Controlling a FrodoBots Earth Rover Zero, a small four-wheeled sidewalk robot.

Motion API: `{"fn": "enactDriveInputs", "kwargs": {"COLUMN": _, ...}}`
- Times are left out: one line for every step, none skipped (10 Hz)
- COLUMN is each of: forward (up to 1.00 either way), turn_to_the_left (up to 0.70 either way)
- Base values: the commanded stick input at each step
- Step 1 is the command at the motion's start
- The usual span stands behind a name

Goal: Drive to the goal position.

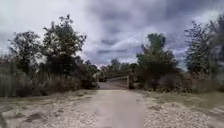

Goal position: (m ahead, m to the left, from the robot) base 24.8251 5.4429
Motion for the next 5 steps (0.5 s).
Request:
{"fn": "enactDriveInputs", "kwargs": {"forward": 0.85, "turn_to_the_left": 0.0}}
{"fn": "enactDriveInputs", "kwargs": {"forward": 0.85, "turn_to_the_left": 0.0}}
{"fn": "enactDriveInputs", "kwargs": {"forward": 0.85, "turn_to_the_left": 0.0}}
{"fn": "enactDriveInputs", "kwargs": {"forward": 0.85, "turn_to_the_left": 0.25}}
{"fn": "enactDriveInputs", "kwargs": {"forward": 0.85, "turn_to_the_left": 0.32}}
